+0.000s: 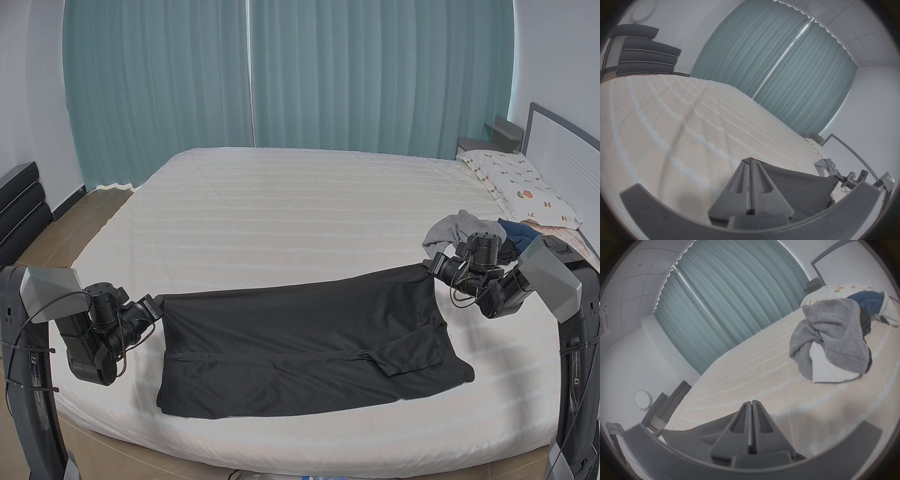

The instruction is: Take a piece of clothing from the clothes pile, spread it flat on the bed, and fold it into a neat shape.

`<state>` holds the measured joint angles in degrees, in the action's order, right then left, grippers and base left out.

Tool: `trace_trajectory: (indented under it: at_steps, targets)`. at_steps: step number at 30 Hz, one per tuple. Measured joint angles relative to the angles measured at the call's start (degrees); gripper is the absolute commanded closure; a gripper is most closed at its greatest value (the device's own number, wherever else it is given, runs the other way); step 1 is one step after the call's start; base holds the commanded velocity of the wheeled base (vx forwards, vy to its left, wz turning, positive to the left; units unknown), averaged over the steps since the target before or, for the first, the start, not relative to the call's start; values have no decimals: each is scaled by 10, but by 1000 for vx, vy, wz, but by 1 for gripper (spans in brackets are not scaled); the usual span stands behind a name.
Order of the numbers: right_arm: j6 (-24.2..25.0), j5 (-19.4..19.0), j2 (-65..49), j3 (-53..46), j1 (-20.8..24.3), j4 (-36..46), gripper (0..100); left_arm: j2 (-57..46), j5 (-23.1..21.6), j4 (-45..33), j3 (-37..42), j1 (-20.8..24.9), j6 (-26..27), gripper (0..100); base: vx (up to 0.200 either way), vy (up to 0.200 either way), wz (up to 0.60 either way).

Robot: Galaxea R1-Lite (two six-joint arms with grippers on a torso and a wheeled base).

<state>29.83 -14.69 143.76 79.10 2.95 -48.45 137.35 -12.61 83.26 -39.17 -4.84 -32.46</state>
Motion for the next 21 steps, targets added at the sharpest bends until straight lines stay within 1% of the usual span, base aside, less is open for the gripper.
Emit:
trace_trajectory:
  at_steps: [4,8,14,21]
  targets:
    - [-2,-2,-11,-28,0,-12,100,-7,-1,0,13,-4,13,100,0,0,0]
    - [-5,-8,-21,-59,-1,-24,100,-16,-3,0,34,-6,40,100,0,0,0]
    - [-15,-24,-39,-113,-2,-30,100,-24,-5,0,68,-8,107,100,0,0,0]
    - [-53,-45,-63,-172,-11,-35,100,-30,-6,0,113,-5,179,100,0,0,0]
